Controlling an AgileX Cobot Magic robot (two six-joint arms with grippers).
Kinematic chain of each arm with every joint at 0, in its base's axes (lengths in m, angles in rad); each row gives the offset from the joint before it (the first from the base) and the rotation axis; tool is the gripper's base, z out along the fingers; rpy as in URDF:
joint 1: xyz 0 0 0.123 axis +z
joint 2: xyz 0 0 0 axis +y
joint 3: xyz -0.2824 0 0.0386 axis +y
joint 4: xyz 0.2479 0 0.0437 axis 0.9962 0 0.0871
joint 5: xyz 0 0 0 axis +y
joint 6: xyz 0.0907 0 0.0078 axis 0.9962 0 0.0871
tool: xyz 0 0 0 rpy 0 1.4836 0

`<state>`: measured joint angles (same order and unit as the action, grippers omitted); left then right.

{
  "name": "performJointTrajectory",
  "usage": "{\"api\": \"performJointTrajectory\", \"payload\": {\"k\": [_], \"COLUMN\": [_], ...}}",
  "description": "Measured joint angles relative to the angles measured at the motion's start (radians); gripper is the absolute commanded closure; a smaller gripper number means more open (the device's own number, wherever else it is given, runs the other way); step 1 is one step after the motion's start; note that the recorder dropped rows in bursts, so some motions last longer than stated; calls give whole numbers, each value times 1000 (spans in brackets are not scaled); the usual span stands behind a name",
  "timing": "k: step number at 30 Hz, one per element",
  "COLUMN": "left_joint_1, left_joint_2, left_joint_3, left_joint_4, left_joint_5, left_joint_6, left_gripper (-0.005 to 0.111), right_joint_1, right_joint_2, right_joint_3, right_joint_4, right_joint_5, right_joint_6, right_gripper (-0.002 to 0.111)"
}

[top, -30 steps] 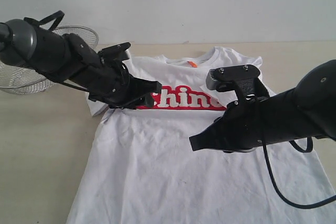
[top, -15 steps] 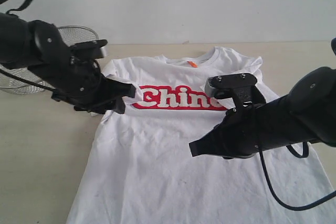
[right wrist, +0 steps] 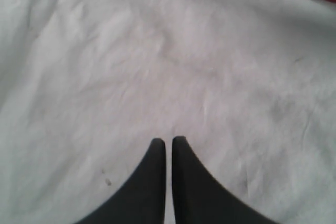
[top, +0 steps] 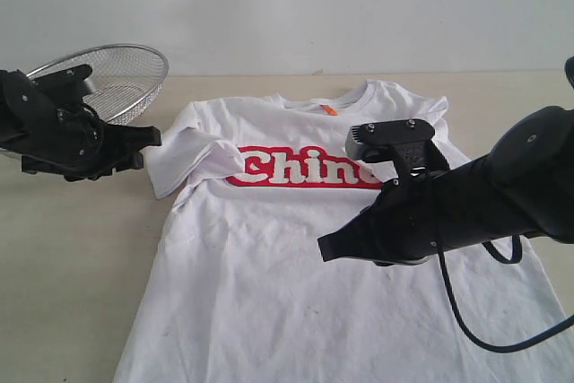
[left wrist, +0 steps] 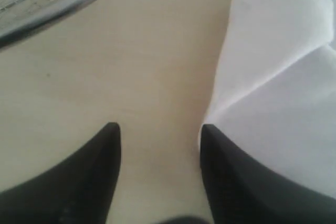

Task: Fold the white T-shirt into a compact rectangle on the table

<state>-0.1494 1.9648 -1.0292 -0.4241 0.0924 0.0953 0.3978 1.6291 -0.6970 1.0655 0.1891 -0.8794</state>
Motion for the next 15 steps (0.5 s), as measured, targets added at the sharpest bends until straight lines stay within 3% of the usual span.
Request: {"api": "performJointTrajectory", "payload": {"k": [11,15], "left_joint_1": [-2,-32], "left_joint_2": [71,98], "left_joint_3": [-126,-148], "left_joint_4": [-30,-52], "left_joint_5": [64,75], "left_joint_6": [6,42], "left_gripper": [62,62], "right_joint_1": [0,0], "right_joint_2": [0,0], "right_joint_3": [0,0], "right_joint_4": [0,0], "right_joint_5": [-19,-28], "right_joint_6": [-2,-2], "right_gripper": [109,109]}}
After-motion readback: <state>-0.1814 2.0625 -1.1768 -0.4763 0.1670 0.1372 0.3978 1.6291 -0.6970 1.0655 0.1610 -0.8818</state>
